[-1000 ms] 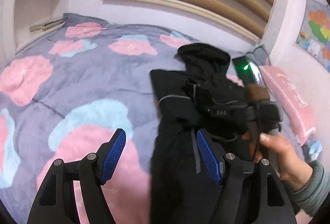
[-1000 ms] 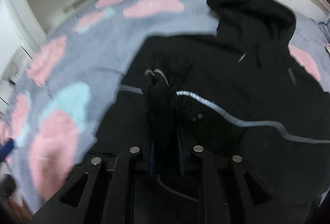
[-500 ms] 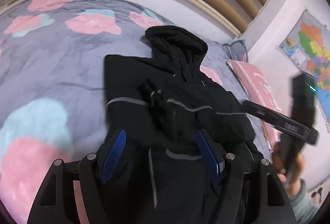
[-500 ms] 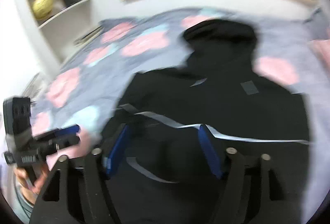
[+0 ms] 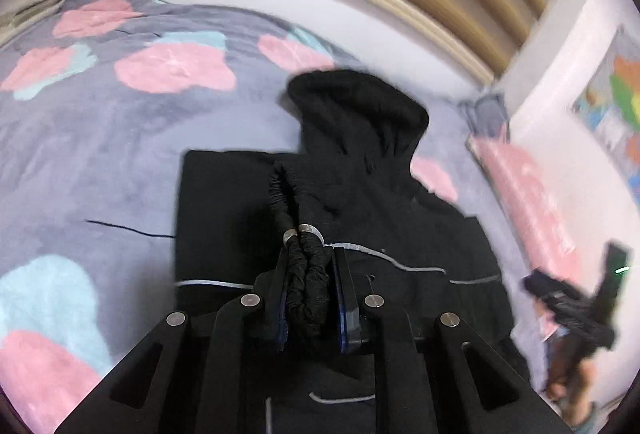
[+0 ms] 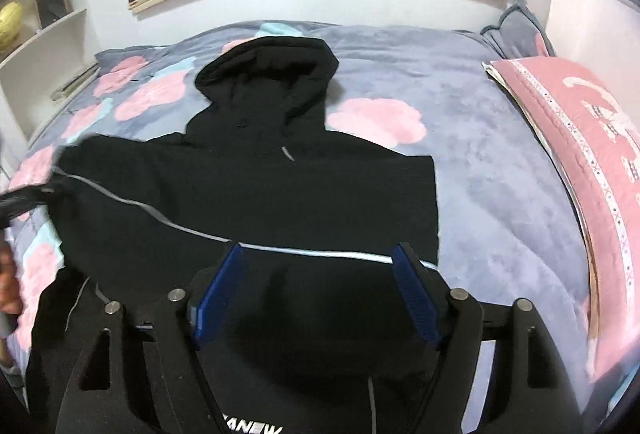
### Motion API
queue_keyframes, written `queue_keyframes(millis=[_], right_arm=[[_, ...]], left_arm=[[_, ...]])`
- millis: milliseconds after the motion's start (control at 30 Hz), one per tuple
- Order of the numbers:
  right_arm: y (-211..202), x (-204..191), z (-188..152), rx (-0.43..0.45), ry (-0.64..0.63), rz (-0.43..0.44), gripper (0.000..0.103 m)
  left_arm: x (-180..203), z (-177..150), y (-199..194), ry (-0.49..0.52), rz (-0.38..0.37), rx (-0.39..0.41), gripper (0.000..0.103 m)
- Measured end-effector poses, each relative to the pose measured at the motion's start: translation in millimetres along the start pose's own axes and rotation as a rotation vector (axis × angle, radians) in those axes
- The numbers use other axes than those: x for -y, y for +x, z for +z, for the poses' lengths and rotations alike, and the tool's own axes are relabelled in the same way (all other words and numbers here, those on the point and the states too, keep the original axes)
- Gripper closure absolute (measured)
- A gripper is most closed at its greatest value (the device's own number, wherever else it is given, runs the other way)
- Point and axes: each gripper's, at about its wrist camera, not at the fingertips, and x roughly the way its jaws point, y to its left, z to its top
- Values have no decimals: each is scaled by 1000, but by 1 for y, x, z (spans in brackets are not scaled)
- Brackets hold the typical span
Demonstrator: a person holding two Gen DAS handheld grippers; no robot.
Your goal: Fold large clothes
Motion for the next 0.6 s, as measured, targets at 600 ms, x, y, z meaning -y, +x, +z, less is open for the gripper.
queue_keyframes(millis=[600], right_arm=[[94, -6, -64, 34, 1, -72, 15]], left_arm=[[-60, -54, 13, -149, -44, -39, 70]])
